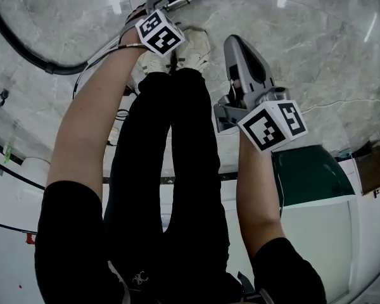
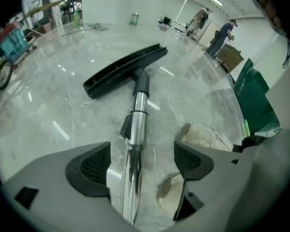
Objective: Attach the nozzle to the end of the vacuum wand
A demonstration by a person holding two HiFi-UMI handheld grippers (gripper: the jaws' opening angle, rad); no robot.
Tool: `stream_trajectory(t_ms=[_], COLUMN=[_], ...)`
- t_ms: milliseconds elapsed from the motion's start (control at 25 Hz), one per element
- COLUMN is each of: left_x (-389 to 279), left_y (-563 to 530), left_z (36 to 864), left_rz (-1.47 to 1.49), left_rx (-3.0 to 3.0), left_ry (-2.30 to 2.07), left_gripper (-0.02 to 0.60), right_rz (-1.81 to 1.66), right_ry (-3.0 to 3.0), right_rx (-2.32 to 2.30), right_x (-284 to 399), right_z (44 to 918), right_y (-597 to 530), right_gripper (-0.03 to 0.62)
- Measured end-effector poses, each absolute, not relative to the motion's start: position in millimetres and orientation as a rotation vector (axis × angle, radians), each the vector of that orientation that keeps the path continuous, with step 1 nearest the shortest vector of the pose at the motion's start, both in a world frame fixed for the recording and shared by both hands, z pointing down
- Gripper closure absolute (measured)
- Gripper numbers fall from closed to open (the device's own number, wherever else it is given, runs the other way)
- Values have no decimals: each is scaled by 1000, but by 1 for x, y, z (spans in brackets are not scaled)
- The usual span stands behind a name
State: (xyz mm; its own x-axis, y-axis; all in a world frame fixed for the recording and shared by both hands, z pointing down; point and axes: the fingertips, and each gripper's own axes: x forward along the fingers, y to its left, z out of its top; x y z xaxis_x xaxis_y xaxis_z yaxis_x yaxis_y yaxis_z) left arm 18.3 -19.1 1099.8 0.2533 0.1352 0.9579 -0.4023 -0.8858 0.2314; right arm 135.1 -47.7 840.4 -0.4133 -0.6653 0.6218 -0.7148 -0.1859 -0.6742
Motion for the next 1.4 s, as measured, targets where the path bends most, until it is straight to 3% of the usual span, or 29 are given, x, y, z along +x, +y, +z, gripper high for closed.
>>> stream_trajectory(t_ms=[160, 200, 280, 320, 840, 1120, 1400], left_x=[3, -3, -17, -21, -15, -7, -10], left_y=[-48, -57, -80, -90, -175, -228, -200], left_z=[1026, 1000, 943, 912, 513, 292, 116], left_rz=[1480, 1423, 1325, 1288, 853, 680, 494], left_rx=[2058, 2033, 2023, 2040, 2135, 2277, 2392], left_ry=[-413, -483, -643, -695, -1056, -1212, -1263], left_gripper=[193, 219, 539, 571, 572, 572, 572], right_rz=[1593, 1565, 1479, 1416, 1066, 842, 620], right_ry=[-1966, -1955, -1962, -1985, -1974, -2144, -2308], right_rx=[1725, 1738, 1749, 1743, 2028, 2182, 2241], right_x=[138, 139, 139, 136, 131, 143, 131], right_z=[807, 795, 765, 748, 489, 279, 93], right_y=[-65, -69, -78, -83, -142, -195, -182], right_gripper=[579, 579, 579, 579, 580, 580, 580])
